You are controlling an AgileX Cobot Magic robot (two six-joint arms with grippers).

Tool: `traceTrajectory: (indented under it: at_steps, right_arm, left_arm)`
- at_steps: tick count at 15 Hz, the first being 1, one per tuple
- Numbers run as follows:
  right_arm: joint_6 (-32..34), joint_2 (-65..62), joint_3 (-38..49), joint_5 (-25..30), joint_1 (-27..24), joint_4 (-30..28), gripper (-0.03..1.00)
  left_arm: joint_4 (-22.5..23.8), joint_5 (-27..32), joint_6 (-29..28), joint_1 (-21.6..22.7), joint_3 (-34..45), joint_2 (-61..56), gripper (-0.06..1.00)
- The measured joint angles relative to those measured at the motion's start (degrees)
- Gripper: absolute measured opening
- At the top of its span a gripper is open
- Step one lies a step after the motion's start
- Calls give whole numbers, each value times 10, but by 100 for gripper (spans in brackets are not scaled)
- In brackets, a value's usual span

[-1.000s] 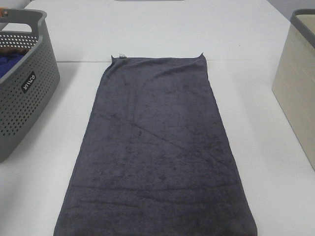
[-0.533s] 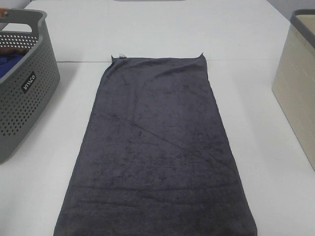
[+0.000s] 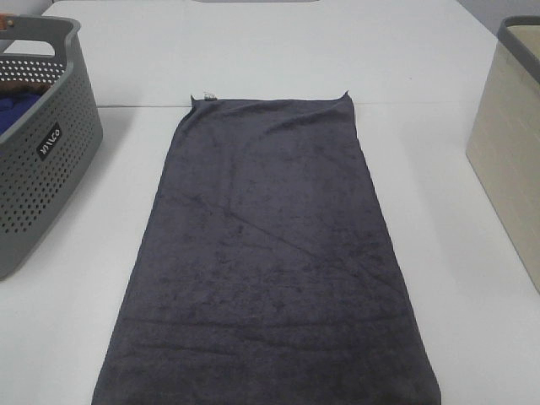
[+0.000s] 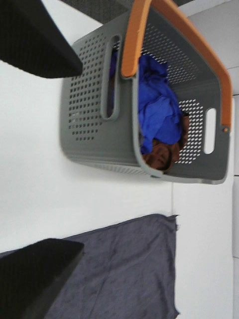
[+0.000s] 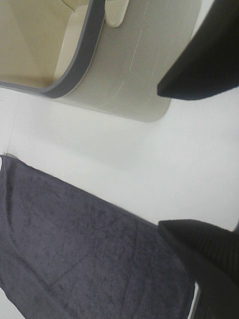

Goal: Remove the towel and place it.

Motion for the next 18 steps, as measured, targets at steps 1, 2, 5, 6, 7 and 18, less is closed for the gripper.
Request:
traceTrajectory:
  at_steps: [1, 2, 5, 6, 7, 18]
  right_arm:
    - [-4, 0, 0, 0, 0, 0, 67]
    - [-5, 0, 0, -2, 0, 0, 67]
    - [-8, 0, 1, -5, 0, 1, 67]
    - [-8, 0, 4, -4, 0, 1, 67]
    - [-8, 0, 4, -4, 0, 1, 67]
    - [-8, 0, 5, -5, -136, 2, 67]
  left_arm:
    - [-6, 35, 15, 0, 1, -1, 82]
    - [-9, 44, 24, 0, 3, -1, 82]
    - [-12, 49, 34, 0, 9, -1, 82]
    - [-13, 48, 25, 0, 11, -1, 82]
    - [-12, 48, 12, 0, 11, -1, 82]
    - [3, 48, 0, -5, 11, -1, 82]
